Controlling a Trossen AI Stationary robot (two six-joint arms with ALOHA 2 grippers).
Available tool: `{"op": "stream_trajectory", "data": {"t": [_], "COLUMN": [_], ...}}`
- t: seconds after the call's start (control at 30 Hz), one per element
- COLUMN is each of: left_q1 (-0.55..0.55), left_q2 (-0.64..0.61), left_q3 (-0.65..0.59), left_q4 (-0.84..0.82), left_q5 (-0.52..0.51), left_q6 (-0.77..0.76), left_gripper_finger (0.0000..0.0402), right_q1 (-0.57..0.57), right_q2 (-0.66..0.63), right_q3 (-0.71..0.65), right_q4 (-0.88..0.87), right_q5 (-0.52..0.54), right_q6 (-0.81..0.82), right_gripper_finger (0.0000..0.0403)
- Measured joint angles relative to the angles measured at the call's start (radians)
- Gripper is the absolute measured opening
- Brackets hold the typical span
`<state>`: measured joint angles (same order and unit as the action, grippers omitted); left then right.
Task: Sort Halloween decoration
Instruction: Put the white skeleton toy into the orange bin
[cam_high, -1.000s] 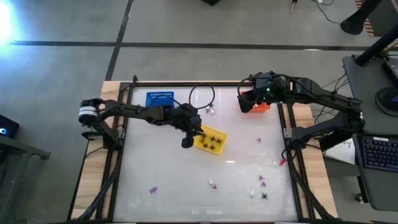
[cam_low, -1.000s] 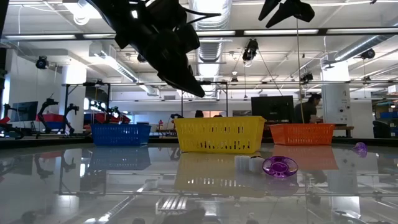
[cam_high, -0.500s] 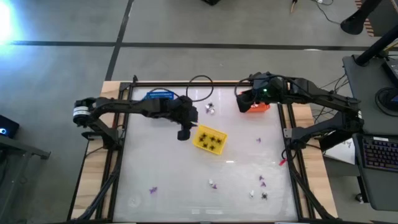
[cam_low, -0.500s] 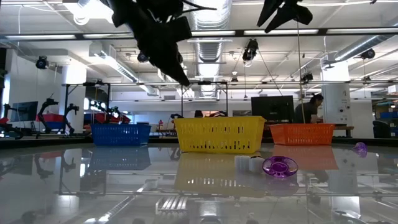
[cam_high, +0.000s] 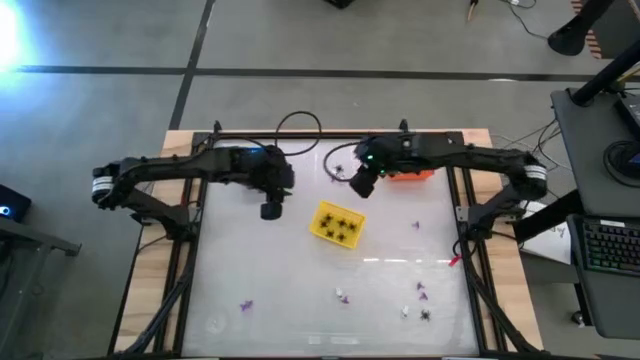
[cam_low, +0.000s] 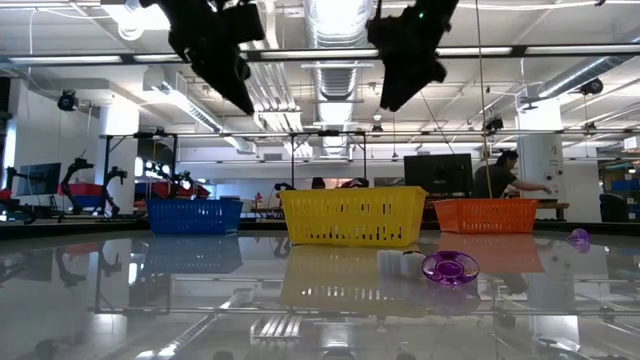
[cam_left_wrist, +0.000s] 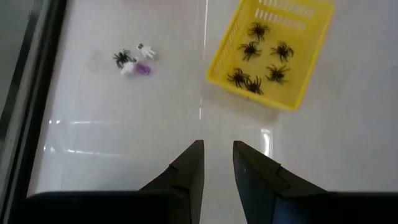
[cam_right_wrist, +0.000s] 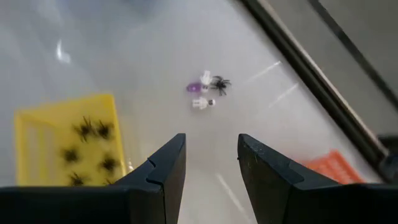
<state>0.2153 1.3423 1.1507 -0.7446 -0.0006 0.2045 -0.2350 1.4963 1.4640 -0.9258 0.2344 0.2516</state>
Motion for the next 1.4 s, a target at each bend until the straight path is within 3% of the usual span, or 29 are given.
{"op": "stream_trajectory", "data": {"t": [0.27, 0.53, 0.97, 1.1, 1.4], "left_q1": [0.000, 0.000, 0.000, 0.000, 0.000], "left_q2": [-0.115, -0.148, -0.134, -0.134, -0.134], "left_q3": [-0.003, -0.003, -0.003, -0.003, -0.003], "left_q4": [-0.032, -0.067, -0.119, -0.118, -0.128], "left_q5": [-0.001, -0.001, 0.000, 0.000, 0.001], "left_q6": [-0.049, -0.068, -0.094, -0.117, -0.144], "left_gripper_finger": [0.0068, 0.0068, 0.0068, 0.0068, 0.0068], "right_q1": [-0.043, -0.097, -0.163, -0.183, -0.189], "right_q2": [0.147, 0.239, 0.256, 0.277, 0.407], "right_q3": [0.008, 0.008, 0.004, 0.001, 0.002], "right_q4": [0.070, 0.161, 0.213, 0.215, 0.235], "right_q5": [-0.041, -0.233, -0.249, -0.321, -0.255], "right_q6": [-0.338, -0.599, -1.027, -1.056, -1.057], "right_gripper_finger": [0.0139, 0.0133, 0.0125, 0.0121, 0.0121]}}
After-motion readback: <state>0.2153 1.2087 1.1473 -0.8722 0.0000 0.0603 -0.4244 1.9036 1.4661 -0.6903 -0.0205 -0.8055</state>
